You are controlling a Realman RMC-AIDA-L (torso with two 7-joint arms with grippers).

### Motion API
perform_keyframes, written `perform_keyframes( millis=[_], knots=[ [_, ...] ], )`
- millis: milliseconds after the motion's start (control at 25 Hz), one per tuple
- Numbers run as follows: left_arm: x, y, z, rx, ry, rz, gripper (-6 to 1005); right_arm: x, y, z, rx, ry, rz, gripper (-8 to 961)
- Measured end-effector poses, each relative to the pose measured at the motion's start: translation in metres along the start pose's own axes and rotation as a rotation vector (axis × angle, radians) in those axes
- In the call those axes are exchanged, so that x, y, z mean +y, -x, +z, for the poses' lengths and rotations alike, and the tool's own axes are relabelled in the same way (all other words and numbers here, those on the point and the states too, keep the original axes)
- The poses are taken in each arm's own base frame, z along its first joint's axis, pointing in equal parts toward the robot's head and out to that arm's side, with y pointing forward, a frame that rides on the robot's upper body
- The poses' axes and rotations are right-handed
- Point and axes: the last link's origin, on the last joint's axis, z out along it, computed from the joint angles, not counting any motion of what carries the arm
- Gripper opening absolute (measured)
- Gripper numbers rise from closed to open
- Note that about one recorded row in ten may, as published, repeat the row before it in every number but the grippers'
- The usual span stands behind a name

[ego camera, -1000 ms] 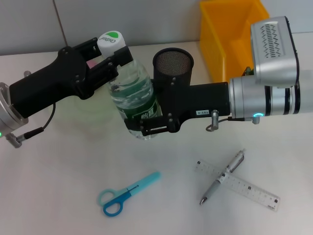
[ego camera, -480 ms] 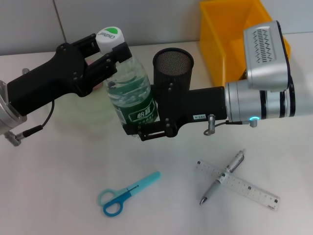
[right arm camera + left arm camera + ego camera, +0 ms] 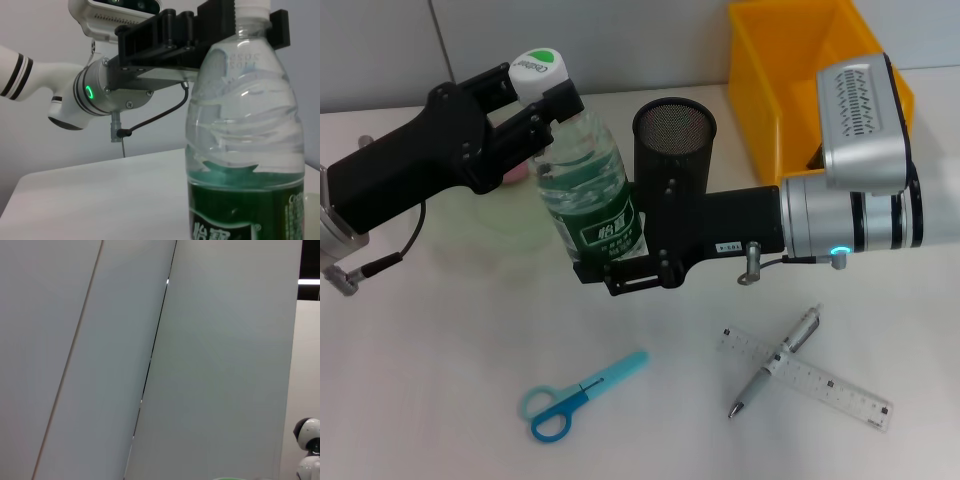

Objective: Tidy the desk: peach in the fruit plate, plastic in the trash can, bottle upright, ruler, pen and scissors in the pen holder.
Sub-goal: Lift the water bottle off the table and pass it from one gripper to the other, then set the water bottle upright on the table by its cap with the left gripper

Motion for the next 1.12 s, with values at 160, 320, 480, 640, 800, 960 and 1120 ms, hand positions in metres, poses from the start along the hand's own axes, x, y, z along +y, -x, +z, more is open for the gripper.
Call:
perform_keyframes(
  millis=[160, 320, 480, 640, 800, 960, 1120],
  knots=[
    [0.0, -0.002, 0.001, 0.001, 0.004, 0.001, 450, 0.0, -0.002, 0.0, 0.002, -0.001, 0.008, 769],
    [-0.001, -0.005, 0.001, 0.001, 0.009, 0.006, 451, 0.001, -0.005, 0.0, 0.005, -0.001, 0.02, 768],
    [-0.001, -0.006, 0.002, 0.001, 0.01, 0.004, 452, 0.001, -0.006, 0.0, 0.008, -0.003, 0.024, 768],
    [-0.002, -0.01, 0.001, 0.008, 0.007, 0.014, 453, 0.001, -0.009, 0.001, 0.019, -0.008, 0.03, 767],
    [-0.003, -0.011, 0.0, 0.012, 0.003, 0.009, 454, 0.001, -0.011, 0.001, 0.023, -0.013, 0.033, 766],
    [-0.003, -0.012, -0.001, 0.01, 0.001, 0.012, 455, 0.0, -0.014, 0.001, 0.035, -0.025, 0.036, 765],
    [-0.003, -0.013, -0.005, 0.006, -0.006, 0.013, 456, 0.0, -0.017, 0.0, 0.039, -0.04, 0.042, 770]
  ],
)
